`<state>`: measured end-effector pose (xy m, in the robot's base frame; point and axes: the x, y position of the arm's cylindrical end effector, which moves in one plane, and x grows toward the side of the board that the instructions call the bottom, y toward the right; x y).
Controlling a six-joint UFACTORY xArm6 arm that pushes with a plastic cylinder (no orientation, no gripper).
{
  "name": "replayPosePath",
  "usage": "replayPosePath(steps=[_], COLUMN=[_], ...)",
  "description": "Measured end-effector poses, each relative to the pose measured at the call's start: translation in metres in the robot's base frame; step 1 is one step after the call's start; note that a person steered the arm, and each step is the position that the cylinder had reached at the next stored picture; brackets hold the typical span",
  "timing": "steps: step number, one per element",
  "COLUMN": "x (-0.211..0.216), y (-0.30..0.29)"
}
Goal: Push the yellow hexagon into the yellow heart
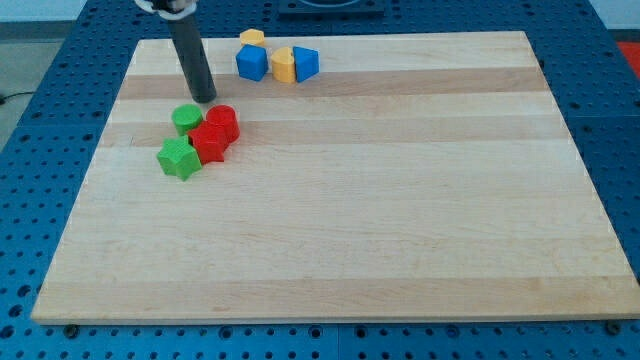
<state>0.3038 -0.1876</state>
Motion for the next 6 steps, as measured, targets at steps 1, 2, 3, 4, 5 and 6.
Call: replayPosePath(steps=[1,2,3,4,5,6], x=[-0.073,-0.113,-0.112,-0.111,-0.111,-0.111], y=[-0.017,-0.010,0.006,0.077,0.102,0.109])
